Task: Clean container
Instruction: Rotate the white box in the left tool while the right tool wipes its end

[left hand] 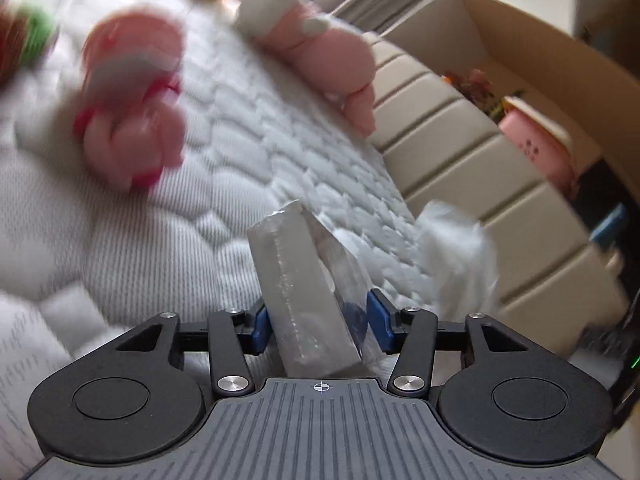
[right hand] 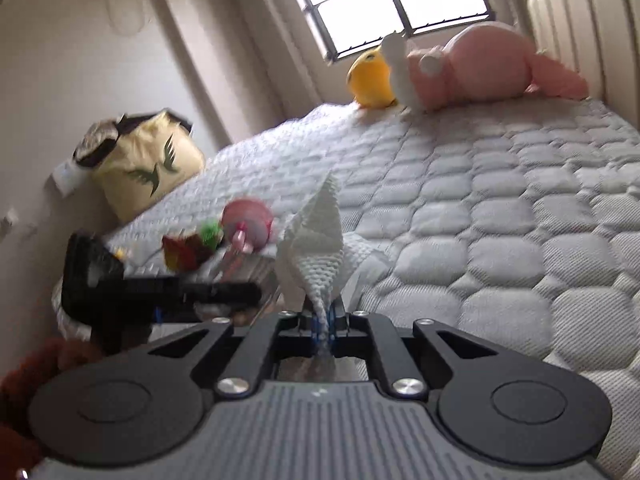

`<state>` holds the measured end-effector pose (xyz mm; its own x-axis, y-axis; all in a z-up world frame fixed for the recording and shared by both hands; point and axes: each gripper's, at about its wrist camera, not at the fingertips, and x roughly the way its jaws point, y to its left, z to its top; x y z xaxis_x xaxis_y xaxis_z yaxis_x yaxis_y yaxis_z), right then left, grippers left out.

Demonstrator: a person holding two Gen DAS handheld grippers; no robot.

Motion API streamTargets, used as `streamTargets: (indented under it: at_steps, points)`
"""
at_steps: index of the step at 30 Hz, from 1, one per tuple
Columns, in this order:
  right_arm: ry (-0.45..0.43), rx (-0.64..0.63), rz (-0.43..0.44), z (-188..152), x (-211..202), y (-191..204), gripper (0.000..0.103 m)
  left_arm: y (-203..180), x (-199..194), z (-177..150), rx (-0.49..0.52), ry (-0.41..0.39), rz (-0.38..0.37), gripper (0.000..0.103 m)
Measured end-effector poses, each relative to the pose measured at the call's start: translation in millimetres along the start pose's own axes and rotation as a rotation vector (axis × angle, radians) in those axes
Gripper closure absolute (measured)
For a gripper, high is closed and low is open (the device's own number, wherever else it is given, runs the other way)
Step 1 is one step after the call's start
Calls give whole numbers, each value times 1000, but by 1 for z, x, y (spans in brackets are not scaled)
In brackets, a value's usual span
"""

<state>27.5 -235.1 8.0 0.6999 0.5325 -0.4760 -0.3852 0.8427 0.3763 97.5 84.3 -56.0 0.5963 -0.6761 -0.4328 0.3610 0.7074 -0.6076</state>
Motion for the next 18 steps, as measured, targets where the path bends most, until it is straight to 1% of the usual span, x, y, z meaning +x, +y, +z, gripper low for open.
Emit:
streamTargets:
  at_steps: [1, 2, 3, 5, 7, 9, 10, 13, 16, 18]
  points:
    - [-18, 9, -5, 4, -3, -1, 97, -12, -1, -3, 100, -41, 28, 45]
    - [-36, 18, -10, 7, -6, -2, 97, -22, -2, -6, 186, -72, 39, 44]
    - [-43, 11, 4, 11, -3, 4, 97, -32, -2, -9, 254, -97, 44, 44]
    - [-48, -12, 73, 17, 7, 21, 97, -46, -4, -16, 339, -127, 56, 44]
    - [-40, -24, 185, 21, 20, 40, 97, -55, -8, -21, 397, -141, 61, 44]
    - [-19, -41, 240, 22, 34, 52, 97, -61, -13, -26, 441, -145, 62, 44]
    - [-8, -53, 234, 21, 41, 56, 97, -63, -14, -28, 461, -145, 64, 44]
    - [23, -35, 199, 13, 53, 45, 97, -65, -21, -35, 494, -139, 84, 42]
    - [39, 23, 154, 4, 49, 21, 97, -58, -25, -36, 472, -136, 71, 42]
    - [49, 48, 98, -4, 44, 4, 97, -59, -23, -34, 477, -132, 68, 42]
